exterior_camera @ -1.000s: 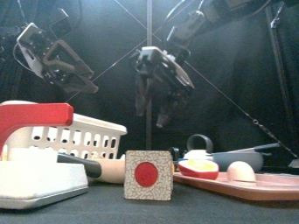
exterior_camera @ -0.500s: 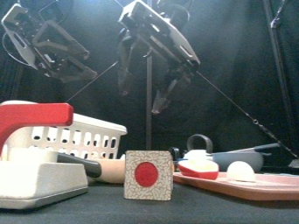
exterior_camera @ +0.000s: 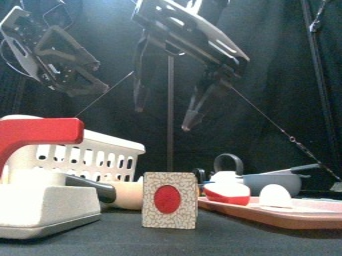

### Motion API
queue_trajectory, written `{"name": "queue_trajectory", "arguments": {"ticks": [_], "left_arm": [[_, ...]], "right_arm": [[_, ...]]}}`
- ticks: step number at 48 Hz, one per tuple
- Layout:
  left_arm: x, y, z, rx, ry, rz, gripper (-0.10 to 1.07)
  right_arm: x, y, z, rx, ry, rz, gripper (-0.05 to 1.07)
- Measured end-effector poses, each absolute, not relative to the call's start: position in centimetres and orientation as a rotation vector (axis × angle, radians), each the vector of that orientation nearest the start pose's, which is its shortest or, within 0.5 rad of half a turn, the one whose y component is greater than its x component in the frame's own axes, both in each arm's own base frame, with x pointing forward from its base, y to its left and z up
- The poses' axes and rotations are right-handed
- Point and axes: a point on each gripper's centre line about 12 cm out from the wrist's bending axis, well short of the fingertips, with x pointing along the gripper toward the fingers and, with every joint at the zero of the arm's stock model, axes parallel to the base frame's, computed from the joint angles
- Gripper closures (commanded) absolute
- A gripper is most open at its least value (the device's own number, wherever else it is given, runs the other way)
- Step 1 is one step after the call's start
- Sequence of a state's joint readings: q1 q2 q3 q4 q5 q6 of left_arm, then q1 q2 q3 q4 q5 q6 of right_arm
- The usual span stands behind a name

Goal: Grab green sushi roll

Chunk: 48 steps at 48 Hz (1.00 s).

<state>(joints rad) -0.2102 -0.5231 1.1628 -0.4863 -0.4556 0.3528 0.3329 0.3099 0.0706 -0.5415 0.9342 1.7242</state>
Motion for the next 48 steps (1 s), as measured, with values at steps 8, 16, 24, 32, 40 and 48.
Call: {"name": "queue_trajectory", "arguments": {"ticks": [8, 16, 24, 32, 40, 48], "left_arm": [[25.4, -2.9, 20.9, -0.041, 0.23, 0.009, 0.02], [25.3, -2.8, 20.7, -0.048, 0.238, 0.014, 0.02], [25.2, -2.8, 20.7, -0.053, 0.238, 0.015, 0.02], [25.2, -2.8, 20.7, -0.056, 0.239, 0.017, 0.02], [25.2, -2.8, 20.7, -0.055, 0.24, 0.017, 0.02], [25.2, -2.8, 20.6, -0.055, 0.242, 0.017, 0.02]], "right_arm": [[45.2, 11.2, 16.5, 0.797, 0.879, -0.837, 0.02], [45.2, 11.5, 15.6, 0.81, 0.892, -0.855, 0.02], [45.0, 12.0, 14.4, 0.828, 0.92, -0.87, 0.02], [44.9, 12.4, 13.1, 0.829, 0.951, -0.883, 0.02], [44.9, 12.5, 12.1, 0.83, 0.965, -0.892, 0.02], [44.9, 12.6, 11.2, 0.832, 0.984, -0.906, 0.03]]}}
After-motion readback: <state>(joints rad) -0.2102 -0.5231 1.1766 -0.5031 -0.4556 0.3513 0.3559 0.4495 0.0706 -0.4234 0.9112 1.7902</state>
